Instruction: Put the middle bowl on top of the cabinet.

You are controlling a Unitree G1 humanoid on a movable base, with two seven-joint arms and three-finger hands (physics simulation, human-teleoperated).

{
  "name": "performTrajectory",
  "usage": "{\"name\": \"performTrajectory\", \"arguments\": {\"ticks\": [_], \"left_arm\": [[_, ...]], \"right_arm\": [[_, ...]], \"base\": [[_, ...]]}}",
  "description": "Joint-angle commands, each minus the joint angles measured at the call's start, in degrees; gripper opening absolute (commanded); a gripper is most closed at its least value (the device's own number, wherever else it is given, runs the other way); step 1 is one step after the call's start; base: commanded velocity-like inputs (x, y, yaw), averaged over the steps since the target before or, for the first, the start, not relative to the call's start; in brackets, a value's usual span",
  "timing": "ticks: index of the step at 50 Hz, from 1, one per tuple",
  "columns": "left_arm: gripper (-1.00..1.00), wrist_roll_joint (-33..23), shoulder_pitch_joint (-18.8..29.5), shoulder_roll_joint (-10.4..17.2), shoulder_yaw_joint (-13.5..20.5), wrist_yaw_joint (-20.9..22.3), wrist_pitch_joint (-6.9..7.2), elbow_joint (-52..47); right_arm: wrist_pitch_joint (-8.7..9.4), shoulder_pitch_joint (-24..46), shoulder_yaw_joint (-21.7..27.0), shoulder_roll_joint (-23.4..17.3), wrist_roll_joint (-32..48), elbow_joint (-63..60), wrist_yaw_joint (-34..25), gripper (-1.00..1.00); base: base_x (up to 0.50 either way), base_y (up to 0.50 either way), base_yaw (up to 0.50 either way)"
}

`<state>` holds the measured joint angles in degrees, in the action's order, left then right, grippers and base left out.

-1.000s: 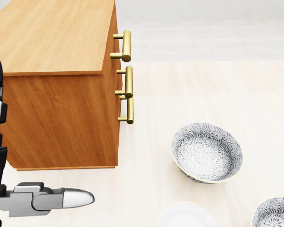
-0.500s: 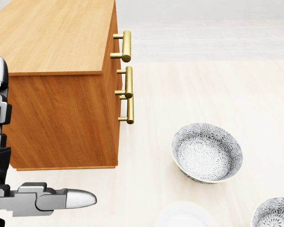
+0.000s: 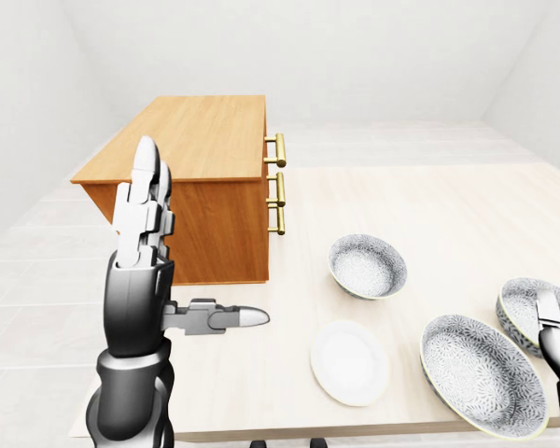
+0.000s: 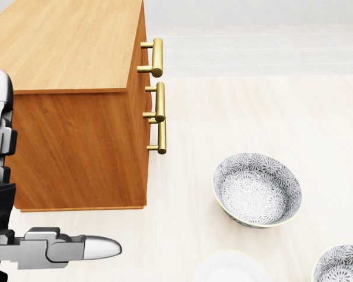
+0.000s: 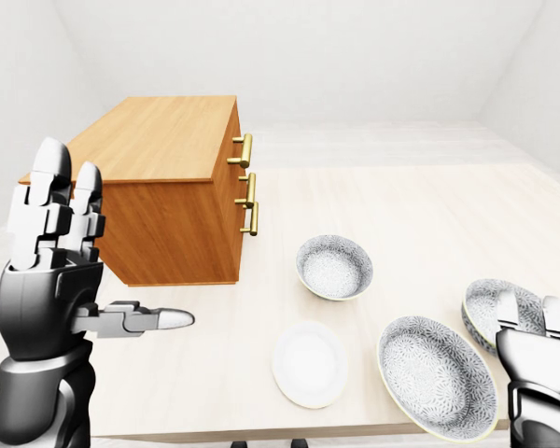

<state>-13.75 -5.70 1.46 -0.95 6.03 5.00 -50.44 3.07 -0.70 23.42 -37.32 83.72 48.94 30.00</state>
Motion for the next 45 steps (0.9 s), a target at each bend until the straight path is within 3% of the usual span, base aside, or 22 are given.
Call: {"name": "performTrajectory", "arguments": {"ticks": [1, 23, 24, 25, 26, 45], "left_arm": [[1.00, -0.07, -0.05, -0.95, 1.26, -1.64, 0.00, -0.13], [1.00, -0.54, -0.30, -0.97, 0.62, -1.32, 0.00, -0.47], [1.00, -0.67, -0.25, -0.98, 0.49, -1.32, 0.00, -0.66], [1.00, -0.63, -0.24, -0.97, 0.54, -1.33, 0.00, -0.53], [1.00, -0.70, -0.20, -0.98, 0.47, -1.30, 0.00, -0.67], [1.00, -0.73, -0.40, -0.89, -0.04, -0.97, 0.00, 0.20]], "right_arm": [[1.93, 3.07, -11.53, -0.26, -5.13, 13.20, 0.00, 1.00], [1.93, 6.13, -21.11, -1.77, -12.86, 21.20, 0.00, 1.00], [1.93, 5.71, -21.16, -1.89, -13.47, 20.81, 0.00, -0.08], [1.93, 5.74, -21.32, -1.89, -13.54, 20.79, 0.00, -0.67], [1.93, 5.74, -21.44, -1.93, -13.64, 20.75, 0.00, -1.00], [1.93, 5.17, -22.84, -2.75, -14.86, 20.54, 0.00, -1.00]], "base": [[0.00, 0.00, 0.00], [0.00, 0.00, 0.00], [0.00, 0.00, 0.00], [0.00, 0.00, 0.00], [0.00, 0.00, 0.00], [0.00, 0.00, 0.00]]}}
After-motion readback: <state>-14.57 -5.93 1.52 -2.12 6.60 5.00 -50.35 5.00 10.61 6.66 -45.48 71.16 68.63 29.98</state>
